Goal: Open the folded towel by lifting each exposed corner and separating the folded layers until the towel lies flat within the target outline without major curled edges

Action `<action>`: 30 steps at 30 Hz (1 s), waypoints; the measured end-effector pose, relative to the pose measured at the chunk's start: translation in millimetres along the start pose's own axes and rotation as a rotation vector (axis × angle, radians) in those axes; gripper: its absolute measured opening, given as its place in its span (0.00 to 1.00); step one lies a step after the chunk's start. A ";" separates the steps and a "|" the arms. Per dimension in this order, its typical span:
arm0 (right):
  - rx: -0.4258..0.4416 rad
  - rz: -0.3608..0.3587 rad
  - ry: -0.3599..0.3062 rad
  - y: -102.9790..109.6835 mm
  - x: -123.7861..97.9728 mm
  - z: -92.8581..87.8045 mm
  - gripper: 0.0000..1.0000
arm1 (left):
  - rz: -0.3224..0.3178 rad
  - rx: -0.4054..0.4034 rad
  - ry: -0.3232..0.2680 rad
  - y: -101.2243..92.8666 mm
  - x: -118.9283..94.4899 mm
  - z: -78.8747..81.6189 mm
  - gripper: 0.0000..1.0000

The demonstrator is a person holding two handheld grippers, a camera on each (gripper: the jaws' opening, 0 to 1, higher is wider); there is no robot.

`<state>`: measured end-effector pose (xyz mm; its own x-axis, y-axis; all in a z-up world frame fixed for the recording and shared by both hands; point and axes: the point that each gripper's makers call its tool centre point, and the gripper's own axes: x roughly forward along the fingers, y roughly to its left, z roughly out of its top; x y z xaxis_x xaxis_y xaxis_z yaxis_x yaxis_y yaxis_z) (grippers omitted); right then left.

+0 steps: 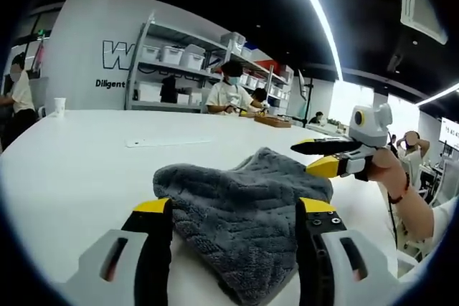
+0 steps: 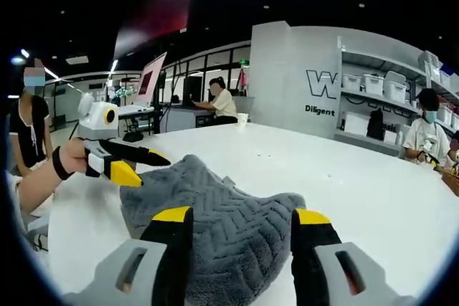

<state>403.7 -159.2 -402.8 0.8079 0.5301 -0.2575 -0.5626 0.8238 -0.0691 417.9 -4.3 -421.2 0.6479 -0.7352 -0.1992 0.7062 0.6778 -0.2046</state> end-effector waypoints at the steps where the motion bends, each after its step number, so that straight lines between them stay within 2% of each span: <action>1: 0.001 -0.001 -0.001 -0.2 0.0 0.2 0.53 | 0.003 -0.001 0.001 3.3 1.3 1.5 0.67; 3: 0.001 -0.003 0.001 -0.2 1.2 -0.4 0.53 | 0.007 0.002 0.003 10.2 3.3 4.3 0.67; 7: -0.001 -0.014 0.012 -1.4 4.2 -2.0 0.53 | 0.020 0.002 -0.001 -0.5 1.7 0.9 0.67; 20: 0.022 -0.016 0.011 -2.5 10.8 -2.8 0.52 | 0.039 -0.029 -0.009 9.5 8.5 7.3 0.67; 25: 0.046 -0.013 0.006 -2.7 11.7 -3.1 0.52 | 0.047 -0.033 -0.005 4.6 10.1 3.1 0.67; 30: 0.013 -0.049 0.032 -8.2 11.7 -6.9 0.52 | 0.054 -0.038 -0.009 6.2 10.0 3.8 0.67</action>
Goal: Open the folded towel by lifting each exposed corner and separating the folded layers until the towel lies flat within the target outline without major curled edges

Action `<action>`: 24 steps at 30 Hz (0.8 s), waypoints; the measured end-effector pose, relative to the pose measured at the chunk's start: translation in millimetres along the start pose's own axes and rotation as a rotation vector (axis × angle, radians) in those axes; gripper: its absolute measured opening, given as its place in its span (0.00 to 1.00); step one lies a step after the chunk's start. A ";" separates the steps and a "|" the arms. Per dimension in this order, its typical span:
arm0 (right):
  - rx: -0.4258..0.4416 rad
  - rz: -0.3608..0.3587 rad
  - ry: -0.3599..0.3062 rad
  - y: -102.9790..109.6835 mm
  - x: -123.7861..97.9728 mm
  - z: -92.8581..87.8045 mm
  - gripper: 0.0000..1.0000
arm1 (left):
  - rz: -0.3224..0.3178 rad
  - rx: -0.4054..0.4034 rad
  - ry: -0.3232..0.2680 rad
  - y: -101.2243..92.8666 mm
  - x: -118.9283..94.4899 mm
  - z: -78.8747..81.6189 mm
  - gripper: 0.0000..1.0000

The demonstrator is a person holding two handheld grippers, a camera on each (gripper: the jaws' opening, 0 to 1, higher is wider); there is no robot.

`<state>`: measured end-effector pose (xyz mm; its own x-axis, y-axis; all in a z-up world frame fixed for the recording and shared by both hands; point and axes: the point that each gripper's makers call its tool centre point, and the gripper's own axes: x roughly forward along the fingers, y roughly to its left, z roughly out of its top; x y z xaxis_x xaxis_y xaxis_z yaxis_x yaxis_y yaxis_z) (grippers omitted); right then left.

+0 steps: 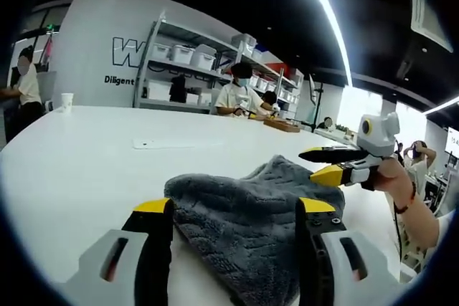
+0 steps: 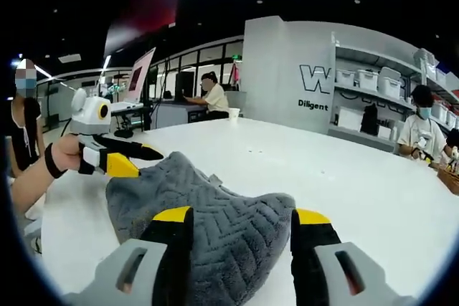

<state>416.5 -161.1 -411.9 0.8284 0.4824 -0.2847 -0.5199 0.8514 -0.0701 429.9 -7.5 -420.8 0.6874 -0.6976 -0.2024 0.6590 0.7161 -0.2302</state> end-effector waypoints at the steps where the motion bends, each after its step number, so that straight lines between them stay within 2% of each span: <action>1: -0.005 -0.002 0.007 0.0 0.2 -1.1 0.52 | 0.001 0.000 0.000 0.2 0.0 0.1 0.67; 4: 0.027 0.020 -0.008 1.8 1.1 0.3 0.52 | 0.007 0.000 -0.003 1.4 -0.6 0.8 0.67; 19: 0.040 -0.006 0.007 -10.7 8.6 0.9 0.52 | 0.033 0.000 0.022 10.2 2.1 -2.8 0.67; 24: 0.071 0.005 0.015 -14.8 14.5 -0.2 0.51 | 0.036 -0.003 0.026 11.6 3.5 -3.3 0.66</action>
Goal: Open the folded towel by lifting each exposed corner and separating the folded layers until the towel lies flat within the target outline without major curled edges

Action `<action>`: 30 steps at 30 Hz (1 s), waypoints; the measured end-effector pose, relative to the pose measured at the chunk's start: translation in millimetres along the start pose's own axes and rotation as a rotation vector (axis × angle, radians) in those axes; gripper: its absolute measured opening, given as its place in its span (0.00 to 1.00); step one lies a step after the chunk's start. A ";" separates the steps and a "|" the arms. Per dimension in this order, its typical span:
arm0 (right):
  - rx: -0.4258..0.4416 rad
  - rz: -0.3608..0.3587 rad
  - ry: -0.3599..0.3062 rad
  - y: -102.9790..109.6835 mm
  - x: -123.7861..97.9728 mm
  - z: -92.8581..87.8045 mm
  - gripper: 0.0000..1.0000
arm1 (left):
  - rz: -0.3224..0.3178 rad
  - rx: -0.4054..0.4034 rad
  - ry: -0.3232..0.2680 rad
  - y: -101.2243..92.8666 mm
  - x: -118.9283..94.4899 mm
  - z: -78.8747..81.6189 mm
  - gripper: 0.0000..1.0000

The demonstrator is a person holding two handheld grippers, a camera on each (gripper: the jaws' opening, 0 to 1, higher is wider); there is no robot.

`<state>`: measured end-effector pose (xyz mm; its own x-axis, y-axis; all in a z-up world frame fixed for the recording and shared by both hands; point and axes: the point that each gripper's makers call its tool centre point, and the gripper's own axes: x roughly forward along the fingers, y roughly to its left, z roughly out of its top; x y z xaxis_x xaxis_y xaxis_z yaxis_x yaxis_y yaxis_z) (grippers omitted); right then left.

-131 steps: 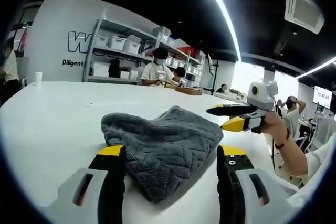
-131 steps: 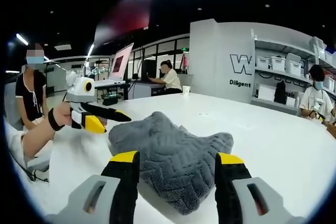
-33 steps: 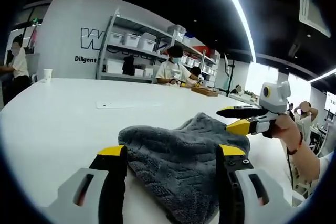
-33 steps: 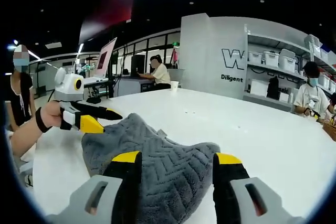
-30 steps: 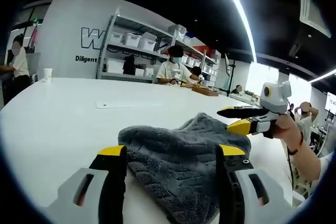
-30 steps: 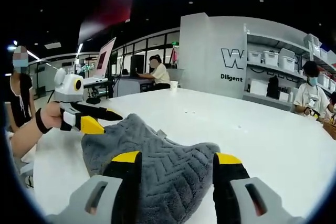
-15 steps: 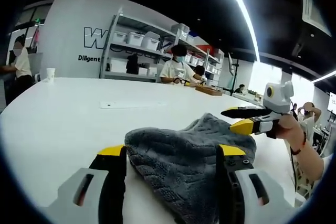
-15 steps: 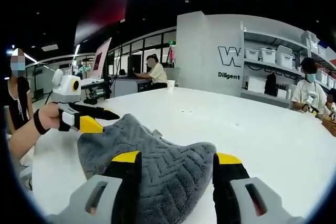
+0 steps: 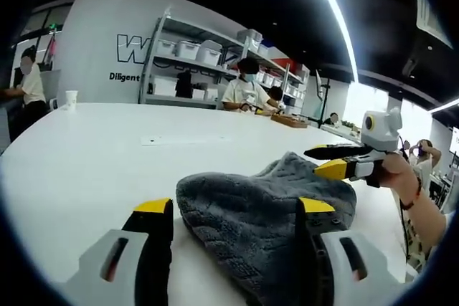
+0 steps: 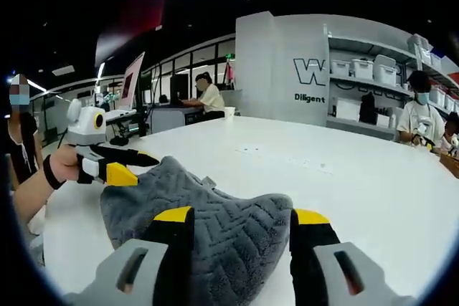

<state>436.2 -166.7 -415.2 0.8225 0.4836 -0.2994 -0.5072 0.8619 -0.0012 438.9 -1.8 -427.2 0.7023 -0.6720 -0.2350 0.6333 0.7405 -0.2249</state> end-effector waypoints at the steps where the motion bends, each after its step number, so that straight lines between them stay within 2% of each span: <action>1: 0.008 0.000 -0.001 -0.7 0.4 0.4 0.51 | 0.003 0.001 0.004 1.0 1.3 -1.1 0.66; 5: 0.011 -0.010 0.005 -5.9 4.0 0.3 0.51 | 0.015 -0.009 0.019 6.9 6.0 -4.7 0.66; 9: 0.007 -0.020 0.016 -9.7 6.0 -2.2 0.51 | 0.017 -0.016 -0.002 7.0 7.9 0.5 0.64; 12: 0.025 -0.021 0.017 -13.0 7.5 -4.1 0.50 | 0.035 -0.007 -0.013 14.8 10.4 6.7 0.62; 14: 0.031 -0.020 0.022 -16.4 10.5 -7.2 0.50 | 0.021 -0.012 -0.013 13.2 12.4 6.5 0.63; 20: 0.068 -0.030 0.022 -21.6 12.2 -11.5 0.50 | 0.031 -0.010 0.000 16.9 17.2 2.7 0.62; 30: 0.094 -0.030 0.012 -19.5 13.7 -12.6 0.48 | 0.029 -0.023 0.004 17.6 24.2 -0.4 0.61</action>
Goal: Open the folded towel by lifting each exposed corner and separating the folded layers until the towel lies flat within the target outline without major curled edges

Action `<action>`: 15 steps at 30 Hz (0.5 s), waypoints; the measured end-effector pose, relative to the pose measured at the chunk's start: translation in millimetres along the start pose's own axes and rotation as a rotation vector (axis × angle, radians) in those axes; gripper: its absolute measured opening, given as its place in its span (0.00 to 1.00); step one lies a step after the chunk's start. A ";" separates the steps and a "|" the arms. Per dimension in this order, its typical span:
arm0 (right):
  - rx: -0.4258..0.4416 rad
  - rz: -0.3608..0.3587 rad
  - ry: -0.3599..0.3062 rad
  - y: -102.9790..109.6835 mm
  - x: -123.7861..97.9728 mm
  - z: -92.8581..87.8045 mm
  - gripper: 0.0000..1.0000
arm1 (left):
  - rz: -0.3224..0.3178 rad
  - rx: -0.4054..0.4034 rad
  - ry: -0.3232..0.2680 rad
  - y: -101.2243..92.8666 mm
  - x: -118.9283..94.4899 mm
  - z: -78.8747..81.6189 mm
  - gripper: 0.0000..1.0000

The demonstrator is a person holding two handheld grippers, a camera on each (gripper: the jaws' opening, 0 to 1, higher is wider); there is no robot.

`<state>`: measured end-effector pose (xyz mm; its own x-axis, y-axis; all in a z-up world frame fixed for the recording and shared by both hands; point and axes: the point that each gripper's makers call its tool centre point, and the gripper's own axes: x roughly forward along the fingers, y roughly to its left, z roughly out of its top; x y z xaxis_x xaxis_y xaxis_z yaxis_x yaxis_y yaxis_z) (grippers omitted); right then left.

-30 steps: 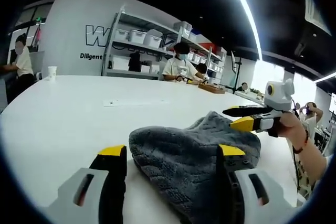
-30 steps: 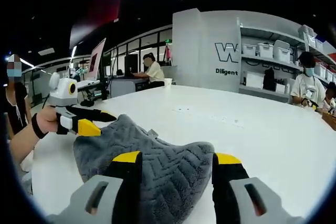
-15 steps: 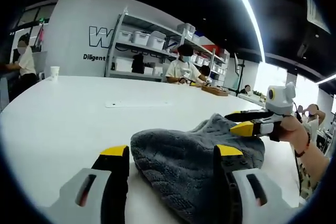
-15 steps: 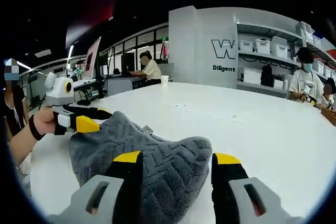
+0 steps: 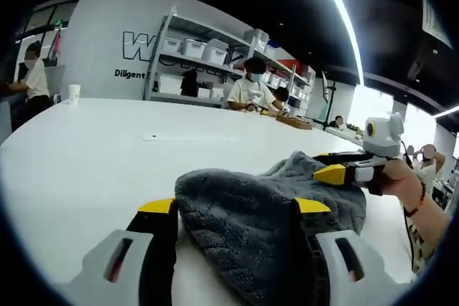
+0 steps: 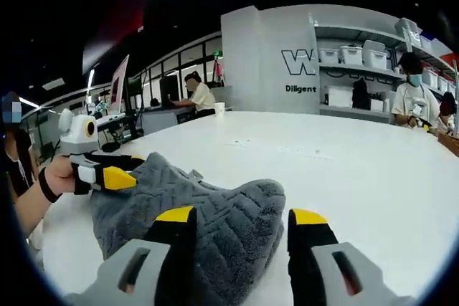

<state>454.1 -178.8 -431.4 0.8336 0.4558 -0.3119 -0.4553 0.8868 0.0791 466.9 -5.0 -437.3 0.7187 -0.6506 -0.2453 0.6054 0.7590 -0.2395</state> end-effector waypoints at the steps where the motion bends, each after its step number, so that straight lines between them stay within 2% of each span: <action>1: 0.004 -0.002 0.000 -0.5 0.4 0.0 0.48 | 0.000 0.003 0.001 0.0 0.6 -0.2 0.61; 10: 0.014 -0.004 -0.002 3.1 2.8 0.6 0.45 | 0.008 -0.007 0.009 0.9 2.5 -3.4 0.57; 15: 0.012 -0.009 0.005 5.0 4.5 -0.4 0.43 | 0.011 -0.012 0.018 0.8 1.7 -6.1 0.52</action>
<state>455.3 -172.4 -432.8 0.8361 0.4475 -0.3173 -0.4440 0.8917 0.0875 466.5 -5.6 -443.6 0.7193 -0.6423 -0.2648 0.5929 0.7662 -0.2478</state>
